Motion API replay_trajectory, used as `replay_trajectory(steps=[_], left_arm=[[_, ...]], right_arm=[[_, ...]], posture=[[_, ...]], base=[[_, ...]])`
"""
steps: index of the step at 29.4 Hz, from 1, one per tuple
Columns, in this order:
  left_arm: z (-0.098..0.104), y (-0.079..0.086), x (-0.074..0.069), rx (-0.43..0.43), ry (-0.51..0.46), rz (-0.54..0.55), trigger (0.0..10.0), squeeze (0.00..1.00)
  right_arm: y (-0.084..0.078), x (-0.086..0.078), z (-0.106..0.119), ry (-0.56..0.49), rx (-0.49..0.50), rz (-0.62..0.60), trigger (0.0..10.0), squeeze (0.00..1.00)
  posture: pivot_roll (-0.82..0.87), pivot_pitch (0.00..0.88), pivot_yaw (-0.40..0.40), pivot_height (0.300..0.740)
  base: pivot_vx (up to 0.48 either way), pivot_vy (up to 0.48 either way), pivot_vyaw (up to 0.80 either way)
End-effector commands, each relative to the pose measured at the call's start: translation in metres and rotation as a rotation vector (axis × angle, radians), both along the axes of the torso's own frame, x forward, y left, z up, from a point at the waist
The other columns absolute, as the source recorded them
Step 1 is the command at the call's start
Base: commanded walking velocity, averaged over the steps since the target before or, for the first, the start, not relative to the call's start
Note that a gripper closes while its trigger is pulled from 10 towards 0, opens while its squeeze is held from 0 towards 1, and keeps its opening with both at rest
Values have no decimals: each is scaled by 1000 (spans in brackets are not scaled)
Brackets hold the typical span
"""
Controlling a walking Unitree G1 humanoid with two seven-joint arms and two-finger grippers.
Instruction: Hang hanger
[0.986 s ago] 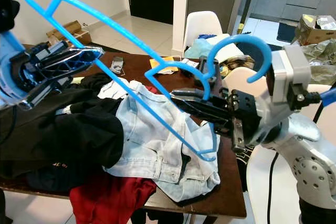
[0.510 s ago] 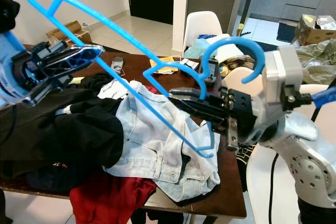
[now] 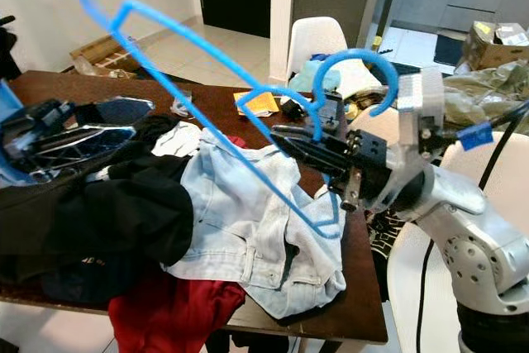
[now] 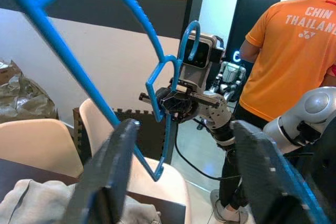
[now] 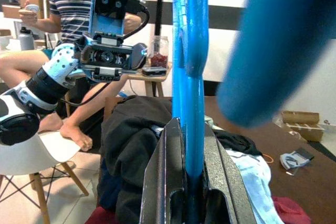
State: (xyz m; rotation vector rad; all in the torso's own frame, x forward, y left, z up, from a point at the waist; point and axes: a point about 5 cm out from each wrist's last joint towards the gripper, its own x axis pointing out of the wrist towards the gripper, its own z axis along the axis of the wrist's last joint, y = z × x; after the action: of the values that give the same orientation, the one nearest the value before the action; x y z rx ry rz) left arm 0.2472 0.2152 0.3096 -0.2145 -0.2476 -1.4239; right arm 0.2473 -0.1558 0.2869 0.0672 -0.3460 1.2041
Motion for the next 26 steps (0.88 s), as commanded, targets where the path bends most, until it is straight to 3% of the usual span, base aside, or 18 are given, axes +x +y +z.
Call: replay_trajectory(steps=[1, 2, 3, 5, 6, 7, 8, 10, 11, 14, 15, 16, 17, 19, 20, 23, 24, 26], left_arm=[[-3, 6, -4, 45, 13, 13, 10000, 1000], [-3, 6, -4, 45, 13, 13, 10000, 1000], [-17, 19, -9, 103, 63, 67, 10000, 1000], [-17, 19, -9, 103, 63, 67, 10000, 1000], [-27, 36, -6, 162, 74, 293, 10000, 1000], [-27, 36, -6, 162, 74, 293, 10000, 1000], [-30, 54, 11, 173, 72, 682, 10000, 1000], [-30, 54, 11, 173, 72, 682, 10000, 1000], [-31, 68, 21, 160, 63, 953, 10000, 1000], [-31, 68, 21, 160, 63, 953, 10000, 1000], [-36, 73, 23, 160, 36, 1257, 10000, 200], [-36, 73, 23, 160, 36, 1257, 10000, 200], [-47, 72, 18, 109, 66, 1477, 10000, 0], [-47, 72, 18, 109, 66, 1477, 10000, 0], [-66, 72, 8, 80, 131, 1647, 10000, 0], [-66, 72, 8, 80, 131, 1647, 10000, 0], [-82, 71, -3, 70, 200, 1774, 10000, 0], [-93, 68, -11, 91, 235, 1831, 10000, 0]], right_arm=[[-6, 3, 5, -17, 26, -53, 0, 0], [-6, 3, 5, -17, 26, -53, 0, 0], [-12, 18, 5, 16, 84, -166, 0, 0], [-12, 18, 5, 16, 84, -166, 0, 0], [-26, 40, 4, 91, 168, -332, 0, 0], [-26, 40, 4, 91, 168, -332, 0, 0], [-38, 58, -3, 168, 211, -467, 0, 0], [-38, 58, -3, 168, 211, -467, 0, 0], [-45, 69, -10, 226, 223, -547, 0, 0], [-45, 69, -10, 226, 223, -547, 0, 0], [-46, 76, -17, 262, 226, -580, 0, 0], [-46, 76, -17, 262, 226, -580, 0, 0], [-43, 80, -22, 282, 217, -589, 0, 0], [-43, 80, -22, 282, 217, -589, 0, 0], [-39, 83, -25, 291, 204, -592, 0, 0], [-39, 83, -25, 291, 204, -592, 0, 0], [-38, 85, -28, 297, 194, -606, 0, 0], [-37, 88, -30, 299, 186, -626, 0, 0]], posture=[[127, 0, -5, 740], [127, 0, -5, 740], [142, 0, -5, 740], [142, 0, -5, 740], [166, 0, -12, 740], [166, 0, -12, 740], [177, 0, -16, 740], [177, 0, -16, 740], [177, 0, -16, 740], [177, 0, -16, 740], [232, 0, -31, 740], [232, 0, -31, 740], [253, 0, -33, 740], [253, 0, -33, 740], [259, 0, -32, 740], [259, 0, -32, 740], [266, 0, -33, 740], [266, 0, -33, 740]], base=[[0, 0, 0], [0, 0, 0], [0, 0, 0], [0, 0, 0], [0, 0, 0], [0, 0, 0], [0, 0, -706], [0, 0, -706], [0, 0, -800], [0, 0, -800], [0, 0, -800], [0, 0, -800], [0, 0, 0], [0, 0, 0], [0, 0, 0], [0, 0, 0], [0, 0, 0], [0, 0, 0]])
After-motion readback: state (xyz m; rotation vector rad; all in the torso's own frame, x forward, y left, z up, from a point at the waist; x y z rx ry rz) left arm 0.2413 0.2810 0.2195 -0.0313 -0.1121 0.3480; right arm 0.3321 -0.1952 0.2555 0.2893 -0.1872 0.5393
